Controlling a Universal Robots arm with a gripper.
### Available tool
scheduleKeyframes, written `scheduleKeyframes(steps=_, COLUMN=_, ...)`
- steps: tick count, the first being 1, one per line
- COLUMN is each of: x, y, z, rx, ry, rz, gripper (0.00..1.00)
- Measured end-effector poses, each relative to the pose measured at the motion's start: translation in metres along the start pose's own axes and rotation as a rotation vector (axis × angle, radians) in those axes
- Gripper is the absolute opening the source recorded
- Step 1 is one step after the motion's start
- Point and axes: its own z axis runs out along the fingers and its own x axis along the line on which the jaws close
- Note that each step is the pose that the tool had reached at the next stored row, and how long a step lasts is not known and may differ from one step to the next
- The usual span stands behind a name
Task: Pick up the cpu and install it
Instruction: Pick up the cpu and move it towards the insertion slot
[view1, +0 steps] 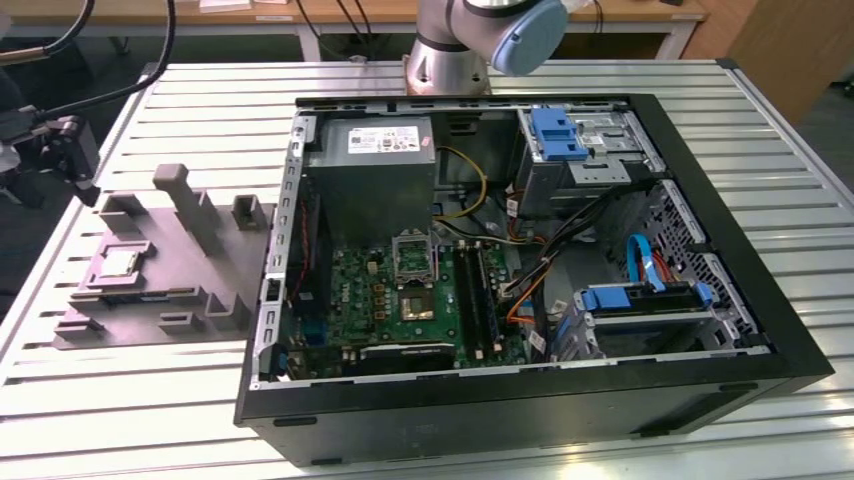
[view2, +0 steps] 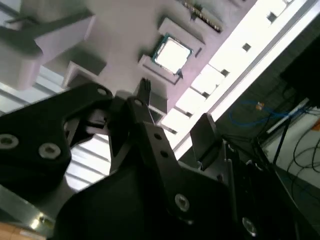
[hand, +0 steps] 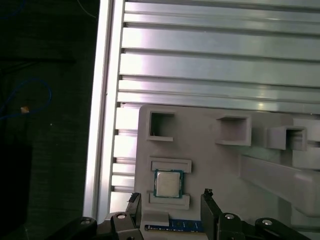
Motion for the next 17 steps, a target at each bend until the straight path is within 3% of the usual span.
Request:
scheduleKeyframes(steps=7, x=-0.0001, y=-0.002, z=0.0079, rx=0.0001, ry=0.0002, rz=0.0, gripper=0.59)
scheduleKeyframes(steps=17, x=-0.0001, y=-0.0023, z=0.0097, rx=0.0, ry=0.0, rz=0.0, gripper=0.59)
